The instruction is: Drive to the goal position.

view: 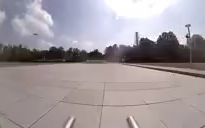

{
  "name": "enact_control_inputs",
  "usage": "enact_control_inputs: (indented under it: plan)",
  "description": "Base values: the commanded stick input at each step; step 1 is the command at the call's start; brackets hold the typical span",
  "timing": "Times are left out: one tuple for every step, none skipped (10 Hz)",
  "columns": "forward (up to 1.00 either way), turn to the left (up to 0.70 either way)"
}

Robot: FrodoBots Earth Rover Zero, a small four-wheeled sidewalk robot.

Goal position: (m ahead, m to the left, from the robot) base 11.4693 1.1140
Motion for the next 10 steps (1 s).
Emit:
enact_control_inputs:
  plan:
    - [0.70,-0.08]
    - [0.70,-0.19]
    - [0.70,-0.30]
    - [0.70,-0.30]
    - [0.70,-0.26]
    - [0.70,-0.15]
    - [0.70,-0.03]
    - [0.70,0.05]
    - [0.70,0.05]
    - [0.70,0.05]
